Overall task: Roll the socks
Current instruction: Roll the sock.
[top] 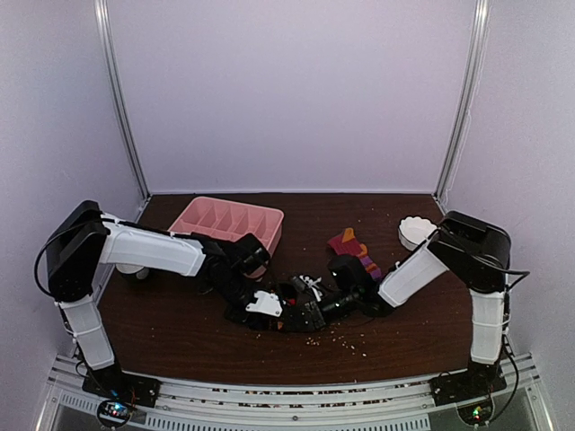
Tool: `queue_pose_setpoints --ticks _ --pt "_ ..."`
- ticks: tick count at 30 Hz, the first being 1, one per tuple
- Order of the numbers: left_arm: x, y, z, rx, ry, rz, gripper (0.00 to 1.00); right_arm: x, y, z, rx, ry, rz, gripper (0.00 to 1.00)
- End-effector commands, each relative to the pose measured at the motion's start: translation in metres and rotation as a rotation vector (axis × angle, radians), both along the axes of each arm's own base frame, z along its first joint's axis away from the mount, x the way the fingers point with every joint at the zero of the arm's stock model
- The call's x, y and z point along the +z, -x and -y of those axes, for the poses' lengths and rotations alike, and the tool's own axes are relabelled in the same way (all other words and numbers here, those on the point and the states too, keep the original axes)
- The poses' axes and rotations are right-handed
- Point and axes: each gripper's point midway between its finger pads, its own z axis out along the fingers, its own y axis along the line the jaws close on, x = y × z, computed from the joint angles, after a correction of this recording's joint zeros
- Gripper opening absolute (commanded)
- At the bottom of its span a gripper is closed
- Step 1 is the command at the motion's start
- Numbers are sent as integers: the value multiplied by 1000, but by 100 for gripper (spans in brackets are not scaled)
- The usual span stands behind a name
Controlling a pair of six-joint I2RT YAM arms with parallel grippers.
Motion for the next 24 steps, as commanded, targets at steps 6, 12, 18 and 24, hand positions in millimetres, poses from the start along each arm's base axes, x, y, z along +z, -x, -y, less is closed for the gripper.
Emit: queue_pose_setpoints --ticks 6,12,18,24 --pt "7 11 -9 132 -43 -375 36 -55 17 76 -164 271 101 35" --pt "6 27 -4 100 -71 -523 37 -33 3 94 -261 297 376 40" --pt "14 43 -3 41 -58 -612 38 33 -14 107 -400 360 777 100" --pt "9 47 0 33 -64 -635 40 78 -49 138 -754 368 745 99"
